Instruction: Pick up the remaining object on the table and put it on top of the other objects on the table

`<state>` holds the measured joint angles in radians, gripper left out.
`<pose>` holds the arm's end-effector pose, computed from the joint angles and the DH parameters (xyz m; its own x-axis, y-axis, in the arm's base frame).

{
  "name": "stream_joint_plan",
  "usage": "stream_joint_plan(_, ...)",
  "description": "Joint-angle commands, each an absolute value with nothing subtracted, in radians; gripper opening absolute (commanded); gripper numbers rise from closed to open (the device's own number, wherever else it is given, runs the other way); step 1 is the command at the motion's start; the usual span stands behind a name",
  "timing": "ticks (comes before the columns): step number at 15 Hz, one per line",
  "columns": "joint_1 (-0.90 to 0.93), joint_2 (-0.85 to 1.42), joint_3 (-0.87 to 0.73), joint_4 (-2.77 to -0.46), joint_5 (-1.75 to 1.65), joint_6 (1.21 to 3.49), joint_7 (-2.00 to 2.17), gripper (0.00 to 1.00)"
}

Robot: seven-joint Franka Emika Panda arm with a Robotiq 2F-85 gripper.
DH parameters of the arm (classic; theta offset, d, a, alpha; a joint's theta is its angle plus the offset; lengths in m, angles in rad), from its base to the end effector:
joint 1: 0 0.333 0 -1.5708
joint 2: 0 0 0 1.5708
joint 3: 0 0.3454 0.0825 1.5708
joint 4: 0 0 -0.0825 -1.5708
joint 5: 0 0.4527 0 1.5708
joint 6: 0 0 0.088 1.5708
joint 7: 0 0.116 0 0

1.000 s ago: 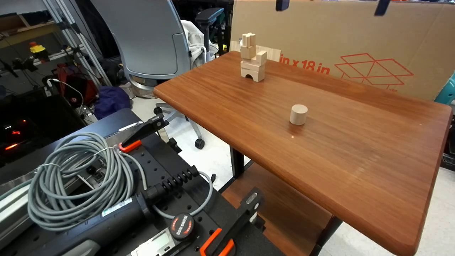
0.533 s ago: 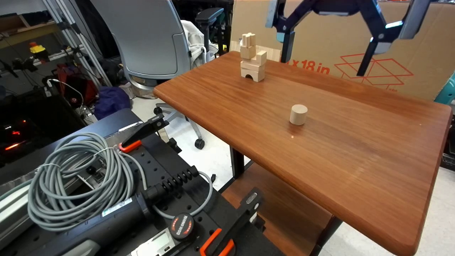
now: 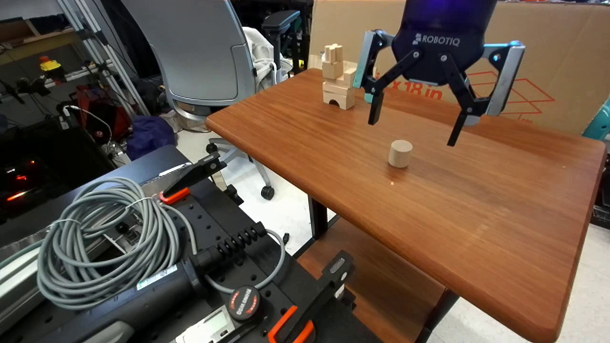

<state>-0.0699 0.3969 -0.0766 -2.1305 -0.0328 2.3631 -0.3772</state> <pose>0.5992 -0.0903 0.1691 0.9522 0.2541 -0.1697 0.2553 -0.9668 -0.0151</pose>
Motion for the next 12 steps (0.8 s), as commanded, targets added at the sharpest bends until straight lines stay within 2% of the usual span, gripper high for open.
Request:
stream_joint_plan(1, -0.082, 0.498, -0.057, -2.049, -0.063, 2.382, -0.333, 1.0)
stream_joint_plan(3, -0.078, 0.536, -0.057, -2.025, -0.073, 2.385, -0.315, 1.0)
stream_joint_plan(4, -0.076, 0.551, -0.057, -2.016, -0.08, 2.393, -0.309, 0.75)
stream_joint_plan(5, -0.073, 0.562, -0.059, -2.012, -0.091, 2.411, -0.302, 0.74)
stream_joint_plan(12, -0.079, 0.574, -0.055, -2.017, -0.121, 2.472, -0.282, 0.2)
